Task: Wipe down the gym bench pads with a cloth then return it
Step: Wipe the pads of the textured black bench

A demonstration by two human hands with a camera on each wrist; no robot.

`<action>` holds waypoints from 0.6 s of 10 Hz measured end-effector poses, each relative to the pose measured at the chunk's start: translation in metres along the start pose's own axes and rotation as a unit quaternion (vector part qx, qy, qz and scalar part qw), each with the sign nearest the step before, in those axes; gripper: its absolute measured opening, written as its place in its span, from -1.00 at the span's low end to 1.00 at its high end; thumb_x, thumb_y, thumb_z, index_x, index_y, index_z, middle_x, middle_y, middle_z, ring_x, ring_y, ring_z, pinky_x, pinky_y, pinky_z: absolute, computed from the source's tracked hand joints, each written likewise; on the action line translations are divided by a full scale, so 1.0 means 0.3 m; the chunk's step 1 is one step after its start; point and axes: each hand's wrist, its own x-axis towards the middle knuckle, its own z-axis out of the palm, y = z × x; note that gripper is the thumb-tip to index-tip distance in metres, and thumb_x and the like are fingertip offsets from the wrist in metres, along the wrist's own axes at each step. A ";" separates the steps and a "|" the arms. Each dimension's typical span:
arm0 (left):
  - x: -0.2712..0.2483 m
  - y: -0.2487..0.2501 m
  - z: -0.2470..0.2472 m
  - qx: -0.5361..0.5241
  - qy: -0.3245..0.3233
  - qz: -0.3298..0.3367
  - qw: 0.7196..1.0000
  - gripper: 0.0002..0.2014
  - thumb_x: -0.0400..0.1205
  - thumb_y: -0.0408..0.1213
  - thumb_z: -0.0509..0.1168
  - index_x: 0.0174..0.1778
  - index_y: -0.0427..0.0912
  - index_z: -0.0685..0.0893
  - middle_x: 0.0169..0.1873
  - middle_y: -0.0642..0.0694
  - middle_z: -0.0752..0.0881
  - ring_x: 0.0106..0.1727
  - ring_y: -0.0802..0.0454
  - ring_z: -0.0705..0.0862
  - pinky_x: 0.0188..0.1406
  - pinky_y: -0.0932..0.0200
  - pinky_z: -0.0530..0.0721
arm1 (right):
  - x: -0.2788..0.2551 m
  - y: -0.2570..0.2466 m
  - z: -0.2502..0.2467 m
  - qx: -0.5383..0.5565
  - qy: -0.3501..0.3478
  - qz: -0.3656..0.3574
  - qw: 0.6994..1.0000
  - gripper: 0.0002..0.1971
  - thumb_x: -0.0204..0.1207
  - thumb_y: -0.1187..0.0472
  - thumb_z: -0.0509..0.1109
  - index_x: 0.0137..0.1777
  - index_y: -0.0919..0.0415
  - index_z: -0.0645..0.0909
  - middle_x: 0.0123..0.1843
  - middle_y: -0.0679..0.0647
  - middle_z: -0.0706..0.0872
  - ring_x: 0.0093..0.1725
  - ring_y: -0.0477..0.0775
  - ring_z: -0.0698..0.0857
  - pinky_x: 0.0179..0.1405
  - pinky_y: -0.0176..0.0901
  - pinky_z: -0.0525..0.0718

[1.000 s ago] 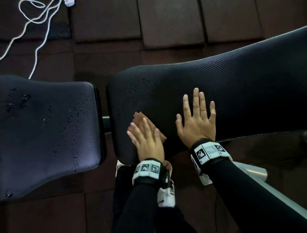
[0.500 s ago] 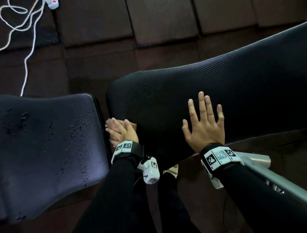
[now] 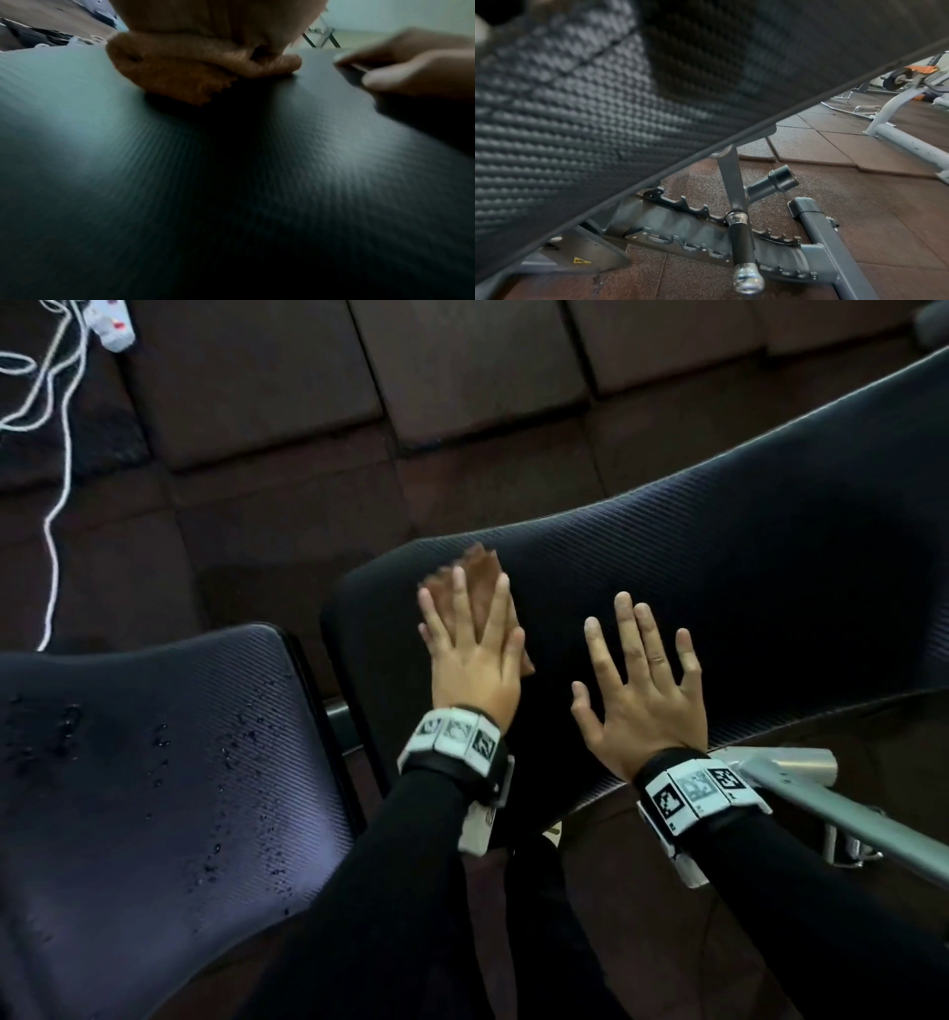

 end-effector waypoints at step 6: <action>0.145 -0.286 -0.126 -0.041 0.077 -0.330 0.940 -0.44 0.72 -0.07 -0.28 0.68 -0.10 -0.08 0.67 -0.14 -0.10 0.67 -0.21 -0.11 0.62 -0.16 -0.12 | 0.000 0.004 0.001 -0.007 -0.001 -0.002 1.000 -0.36 0.60 -0.13 0.03 0.65 0.09 0.11 0.69 0.16 0.02 0.66 0.09 0.05 0.61 0.19 -0.05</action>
